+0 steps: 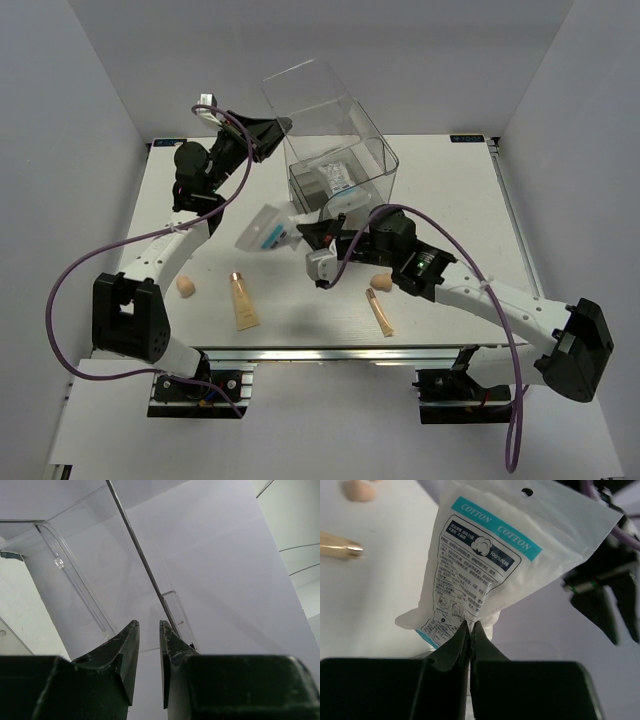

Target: Organize the makeup

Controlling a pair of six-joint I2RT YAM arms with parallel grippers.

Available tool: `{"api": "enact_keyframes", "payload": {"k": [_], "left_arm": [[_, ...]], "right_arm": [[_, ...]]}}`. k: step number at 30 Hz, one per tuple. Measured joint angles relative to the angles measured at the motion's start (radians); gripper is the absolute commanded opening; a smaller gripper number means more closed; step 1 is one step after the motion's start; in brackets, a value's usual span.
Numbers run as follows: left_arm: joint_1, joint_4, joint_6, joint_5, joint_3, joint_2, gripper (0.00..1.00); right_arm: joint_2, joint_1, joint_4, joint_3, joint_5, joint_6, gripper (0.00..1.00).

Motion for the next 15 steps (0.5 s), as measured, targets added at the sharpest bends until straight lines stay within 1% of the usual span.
{"api": "enact_keyframes", "payload": {"k": [5, 9, 12, 15], "left_arm": [[0.000, 0.002, -0.001, 0.004, 0.016, 0.008, 0.33], [0.000, 0.004, -0.004, 0.008, 0.034, 0.022, 0.33], [0.000, 0.004, -0.004, 0.009, 0.044, 0.026, 0.33], [0.000, 0.005, -0.004, 0.009, 0.051, 0.026, 0.33]], "right_arm": [[0.036, 0.003, 0.219, 0.000, 0.169, 0.065, 0.00], [0.050, 0.005, 0.325, 0.000, 0.259, 0.076, 0.00], [0.075, 0.006, 0.357, 0.007, 0.312, 0.063, 0.00], [0.102, 0.006, 0.347, 0.023, 0.347, 0.033, 0.00]]}}
